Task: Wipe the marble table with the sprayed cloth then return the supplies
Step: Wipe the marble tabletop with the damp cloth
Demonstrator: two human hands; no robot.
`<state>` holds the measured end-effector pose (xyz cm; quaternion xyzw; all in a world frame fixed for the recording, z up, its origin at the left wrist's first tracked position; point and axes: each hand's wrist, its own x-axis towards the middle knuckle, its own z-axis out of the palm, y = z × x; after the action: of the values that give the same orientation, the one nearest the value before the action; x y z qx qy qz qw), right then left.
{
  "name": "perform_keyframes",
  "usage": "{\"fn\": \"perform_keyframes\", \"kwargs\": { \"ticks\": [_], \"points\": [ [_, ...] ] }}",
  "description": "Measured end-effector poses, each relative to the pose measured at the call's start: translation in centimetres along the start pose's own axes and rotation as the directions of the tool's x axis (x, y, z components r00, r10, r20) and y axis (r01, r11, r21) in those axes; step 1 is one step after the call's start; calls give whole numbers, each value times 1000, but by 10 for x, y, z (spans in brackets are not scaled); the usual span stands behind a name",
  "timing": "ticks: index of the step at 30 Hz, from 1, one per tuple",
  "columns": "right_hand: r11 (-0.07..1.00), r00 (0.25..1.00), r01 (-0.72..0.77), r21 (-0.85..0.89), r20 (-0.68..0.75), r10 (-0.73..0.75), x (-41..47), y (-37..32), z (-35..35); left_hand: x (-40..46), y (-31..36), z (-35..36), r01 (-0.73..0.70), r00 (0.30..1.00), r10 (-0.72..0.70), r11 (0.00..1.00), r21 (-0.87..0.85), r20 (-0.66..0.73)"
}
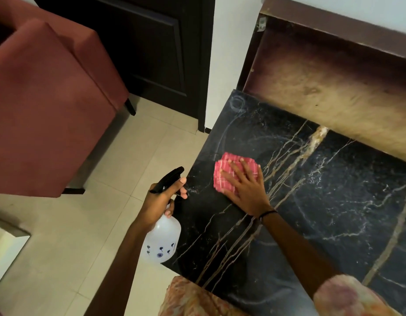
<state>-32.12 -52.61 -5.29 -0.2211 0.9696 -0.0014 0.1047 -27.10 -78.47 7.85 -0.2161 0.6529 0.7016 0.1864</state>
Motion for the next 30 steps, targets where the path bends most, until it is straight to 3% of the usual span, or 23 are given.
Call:
{"fn": "perform_keyframes", "kwargs": {
  "ticks": [4, 9, 13, 18, 23, 26, 30],
  "points": [
    [993, 994, -105, 56, -38, 107, 57, -30, -14, 11, 3, 0, -18, 1000, 18, 1000, 13, -2],
    [988, 988, 118, 100, -107, -107, 41, -68, -4, 20, 2, 1, -26, 1000, 26, 1000, -16, 4],
    [975, 974, 217, 39, -78, -213, -10, -36, 6, 29, 4, 3, -21, 1000, 21, 1000, 1, -12],
    [999, 998, -26, 21, -55, 27, 5, 29, 0, 42, 11, 8, -21, 999, 21, 1000, 0, -27],
    [983, 983, -169, 76, -60, 174, 81, 10, -16, 54, 18, 18, -26, 999, 26, 1000, 5, -26],
    [990, 988, -76, 121, -125, 91, 96, -21, -17, 61, 20, 25, -31, 999, 31, 1000, -1, -16],
    [982, 981, 149, 114, -144, -132, 61, -28, -5, 73, 20, 35, -10, 1000, 11, 999, 33, -21]
  ]
}}
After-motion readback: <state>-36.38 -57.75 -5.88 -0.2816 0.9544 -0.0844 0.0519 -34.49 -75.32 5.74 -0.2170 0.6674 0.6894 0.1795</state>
